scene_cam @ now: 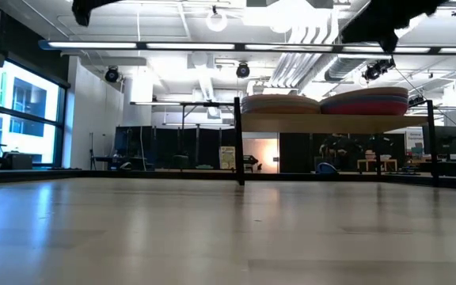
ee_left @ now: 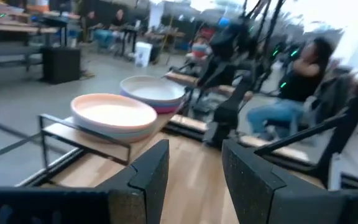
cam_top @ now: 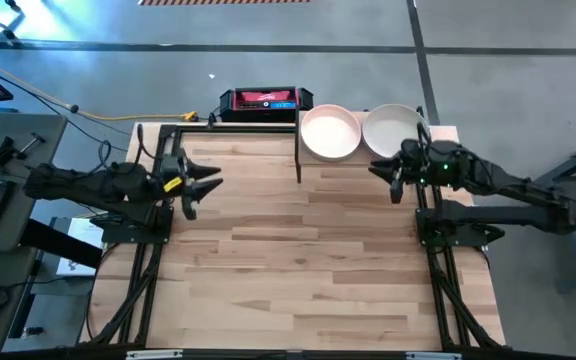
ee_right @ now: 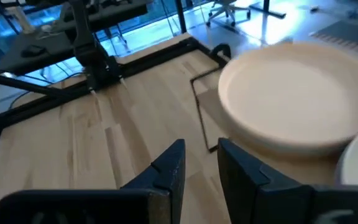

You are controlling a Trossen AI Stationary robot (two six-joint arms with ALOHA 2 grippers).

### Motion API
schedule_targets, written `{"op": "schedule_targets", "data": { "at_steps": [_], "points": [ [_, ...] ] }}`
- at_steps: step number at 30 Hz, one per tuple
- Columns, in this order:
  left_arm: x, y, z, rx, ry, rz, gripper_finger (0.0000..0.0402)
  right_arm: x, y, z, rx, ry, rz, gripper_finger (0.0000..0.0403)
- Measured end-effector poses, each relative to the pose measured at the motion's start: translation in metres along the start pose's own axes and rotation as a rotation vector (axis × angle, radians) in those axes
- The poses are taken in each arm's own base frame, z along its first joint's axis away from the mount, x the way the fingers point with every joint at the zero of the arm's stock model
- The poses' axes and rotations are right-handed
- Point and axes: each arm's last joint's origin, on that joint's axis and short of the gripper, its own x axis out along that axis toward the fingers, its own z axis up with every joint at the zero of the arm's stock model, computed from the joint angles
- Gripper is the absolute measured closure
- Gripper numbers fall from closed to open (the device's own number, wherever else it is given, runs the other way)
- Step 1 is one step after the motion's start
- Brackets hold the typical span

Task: Place and stack plates onto a shelf
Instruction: Return to Home Position

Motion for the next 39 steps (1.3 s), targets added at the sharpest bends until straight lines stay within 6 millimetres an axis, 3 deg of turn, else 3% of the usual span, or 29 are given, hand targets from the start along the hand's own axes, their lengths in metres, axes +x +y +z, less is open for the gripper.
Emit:
{"op": "schedule_targets", "data": {
  "at_steps": [8,18,24,32,39],
  "points": [
    [-0.007,0.010,-0.055,-0.070,-0.033,-0.124,0.0264,0.012,0.001,-0.044,0.060,-0.009,0.201,0.0327],
    [-0.007,0.017,-0.108,-0.077,0.033,-0.222,0.0264,0.025,0.006,-0.072,0.036,-0.040,0.367,0.0327],
    [-0.007,0.020,-0.126,-0.067,0.060,-0.216,0.0264,0.029,0.009,-0.087,0.072,0.020,0.394,0.0327],
    [-0.008,0.021,-0.132,-0.004,0.085,-0.222,0.0264,0.035,0.012,-0.102,0.079,-0.091,0.479,0.0327],
    [-0.008,0.023,-0.139,0.029,0.161,-0.194,0.0264,0.038,0.010,-0.112,0.051,-0.080,0.470,0.0327]
  ]
}}
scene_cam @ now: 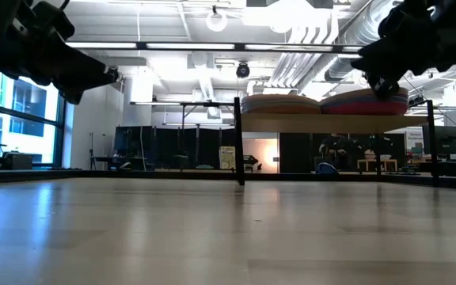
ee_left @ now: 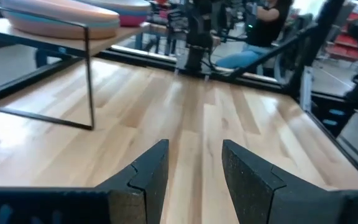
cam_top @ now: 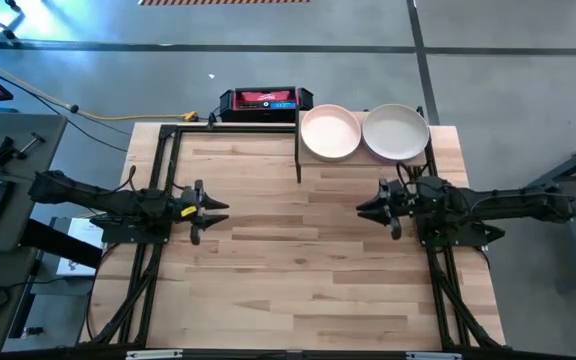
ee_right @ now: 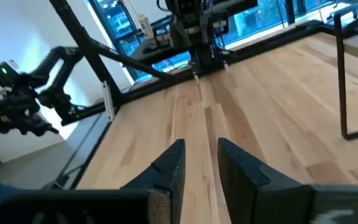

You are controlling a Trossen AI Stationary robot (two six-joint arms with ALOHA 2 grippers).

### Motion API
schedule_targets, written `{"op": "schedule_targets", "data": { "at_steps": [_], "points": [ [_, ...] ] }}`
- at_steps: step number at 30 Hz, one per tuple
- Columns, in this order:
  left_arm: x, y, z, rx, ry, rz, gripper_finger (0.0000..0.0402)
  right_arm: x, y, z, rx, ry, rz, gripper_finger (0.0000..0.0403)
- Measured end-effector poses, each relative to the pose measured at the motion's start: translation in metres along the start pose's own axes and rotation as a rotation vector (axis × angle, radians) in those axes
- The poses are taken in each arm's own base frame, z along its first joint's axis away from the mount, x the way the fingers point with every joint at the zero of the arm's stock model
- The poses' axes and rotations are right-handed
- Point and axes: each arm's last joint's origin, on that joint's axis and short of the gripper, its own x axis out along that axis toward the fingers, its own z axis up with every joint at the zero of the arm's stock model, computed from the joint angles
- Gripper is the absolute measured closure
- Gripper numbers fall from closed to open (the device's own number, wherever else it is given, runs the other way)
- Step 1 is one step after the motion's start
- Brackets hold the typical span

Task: Place and stack plates onto a shelf
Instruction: Return to Home Position

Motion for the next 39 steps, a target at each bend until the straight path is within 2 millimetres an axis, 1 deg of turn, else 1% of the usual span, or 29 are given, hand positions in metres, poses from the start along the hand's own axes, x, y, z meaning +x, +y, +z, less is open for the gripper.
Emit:
{"op": "schedule_targets", "data": {
  "at_steps": [4,11,13,20,24,29,31,39],
  "points": [
    [0.000,0.001,0.001,-0.001,-0.013,0.046,0.0264,0.000,-0.002,-0.005,-0.016,0.007,-0.002,0.0327],
    [0.000,0.001,0.002,-0.025,-0.029,0.049,0.0264,0.000,-0.010,-0.027,0.038,0.056,-0.021,0.0327],
    [0.000,0.001,0.002,-0.031,-0.030,0.050,0.0264,0.000,-0.012,-0.032,0.034,0.041,-0.016,0.0327],
    [0.000,0.004,0.002,-0.017,-0.040,0.130,0.0264,-0.002,-0.018,-0.048,0.028,0.034,-0.026,0.0327],
    [0.000,0.004,0.002,0.030,-0.042,0.160,0.0264,-0.002,-0.021,-0.051,0.037,0.054,-0.095,0.0327],
    [0.000,0.005,0.002,0.104,-0.036,0.166,0.0264,-0.002,-0.021,-0.051,0.022,0.060,-0.098,0.0327],
    [0.000,0.005,0.002,0.117,-0.035,0.166,0.0264,-0.002,-0.022,-0.053,0.024,0.077,-0.104,0.0327],
    [0.000,0.005,0.002,0.117,-0.035,0.166,0.0264,-0.006,-0.027,-0.069,0.023,0.244,-0.163,0.0327]
  ]
}}
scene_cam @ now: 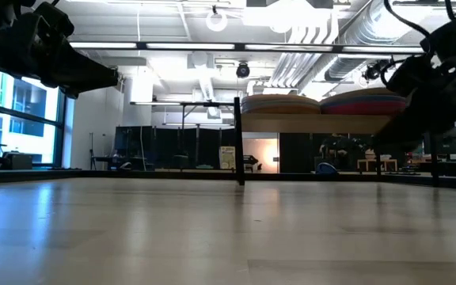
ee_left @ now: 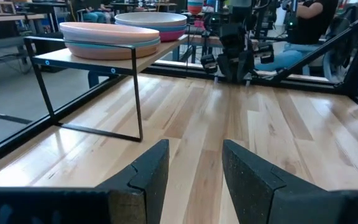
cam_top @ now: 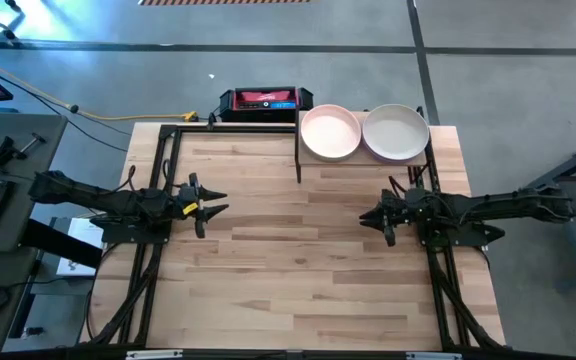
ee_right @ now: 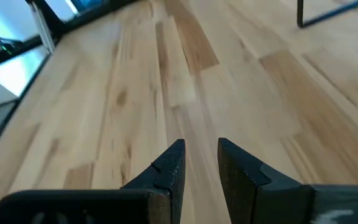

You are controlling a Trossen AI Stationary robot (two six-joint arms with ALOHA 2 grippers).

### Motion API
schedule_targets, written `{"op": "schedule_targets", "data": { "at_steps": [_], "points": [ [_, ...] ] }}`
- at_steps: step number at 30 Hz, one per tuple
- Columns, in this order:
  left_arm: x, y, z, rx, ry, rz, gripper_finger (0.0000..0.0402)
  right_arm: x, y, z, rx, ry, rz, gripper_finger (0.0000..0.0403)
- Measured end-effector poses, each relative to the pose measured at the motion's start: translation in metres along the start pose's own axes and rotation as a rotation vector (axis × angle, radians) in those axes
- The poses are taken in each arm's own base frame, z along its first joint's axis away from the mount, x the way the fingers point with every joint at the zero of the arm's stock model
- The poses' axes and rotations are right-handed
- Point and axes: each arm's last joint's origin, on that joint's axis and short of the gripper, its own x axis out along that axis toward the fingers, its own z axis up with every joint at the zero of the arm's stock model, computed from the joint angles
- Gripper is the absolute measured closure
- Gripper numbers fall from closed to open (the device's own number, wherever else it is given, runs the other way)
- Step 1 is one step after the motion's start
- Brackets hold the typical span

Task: Place and stack plates onto a shelf
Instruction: Return to Home Position

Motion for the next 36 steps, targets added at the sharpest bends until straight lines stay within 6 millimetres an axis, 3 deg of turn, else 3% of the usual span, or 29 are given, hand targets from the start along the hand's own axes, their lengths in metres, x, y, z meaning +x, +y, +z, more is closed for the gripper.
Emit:
{"op": "schedule_targets", "data": {
  "at_steps": [13,36],
  "points": [
    [0.000,0.000,0.000,0.000,0.001,0.000,0.0264,-0.001,-0.002,-0.005,0.006,0.047,-0.017,0.0327],
    [-0.007,0.022,0.012,-0.062,-0.125,0.162,0.0264,-0.039,0.013,0.024,-0.046,-0.422,0.148,0.0327]
  ]
}}
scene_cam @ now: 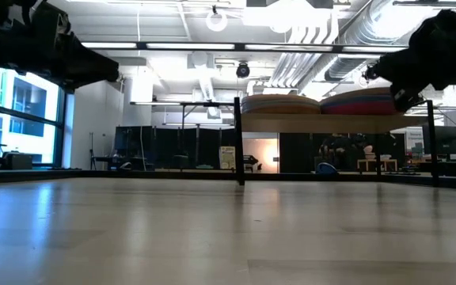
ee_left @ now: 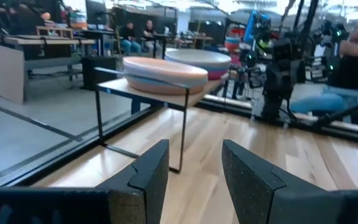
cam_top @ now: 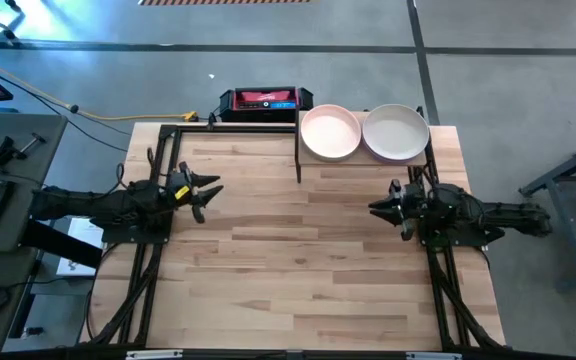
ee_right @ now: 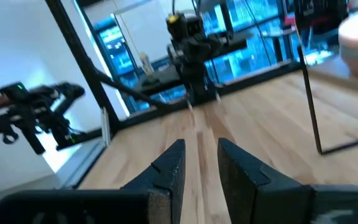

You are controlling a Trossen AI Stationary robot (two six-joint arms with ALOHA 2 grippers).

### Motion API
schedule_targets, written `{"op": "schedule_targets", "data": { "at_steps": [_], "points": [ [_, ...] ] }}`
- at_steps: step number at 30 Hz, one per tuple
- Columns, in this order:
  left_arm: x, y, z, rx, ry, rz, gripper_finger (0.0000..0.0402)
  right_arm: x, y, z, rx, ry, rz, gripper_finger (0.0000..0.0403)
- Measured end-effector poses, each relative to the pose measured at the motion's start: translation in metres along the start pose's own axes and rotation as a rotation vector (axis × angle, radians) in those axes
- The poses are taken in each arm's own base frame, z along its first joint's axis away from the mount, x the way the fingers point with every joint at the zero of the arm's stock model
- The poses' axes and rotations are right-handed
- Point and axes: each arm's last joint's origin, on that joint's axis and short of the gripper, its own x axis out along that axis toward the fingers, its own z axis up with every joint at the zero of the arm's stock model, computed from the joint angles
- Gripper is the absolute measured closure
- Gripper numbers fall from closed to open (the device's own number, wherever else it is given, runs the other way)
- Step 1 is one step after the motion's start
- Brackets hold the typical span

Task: Place and stack plates onto a shelf
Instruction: Return to Home Position

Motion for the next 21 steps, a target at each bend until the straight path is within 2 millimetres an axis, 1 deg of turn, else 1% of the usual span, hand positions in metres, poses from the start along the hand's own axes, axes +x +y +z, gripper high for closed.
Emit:
{"op": "schedule_targets", "data": {
  "at_steps": [6,9,15,21],
  "points": [
    [-0.005,0.004,0.007,-0.031,-0.073,0.018,0.0264,0.000,0.000,0.000,-0.001,-0.006,0.002,0.0327],
    [-0.007,0.007,0.001,-0.066,-0.154,0.017,0.0264,0.000,0.000,0.000,-0.001,-0.006,0.002,0.0327],
    [-0.011,0.009,-0.007,-0.063,-0.113,0.019,0.0264,0.000,0.000,0.000,-0.001,-0.006,0.002,0.0327],
    [-0.012,0.009,-0.007,-0.064,-0.115,0.019,0.0264,0.000,0.000,0.000,-0.001,-0.005,0.002,0.0327]
  ]
}}
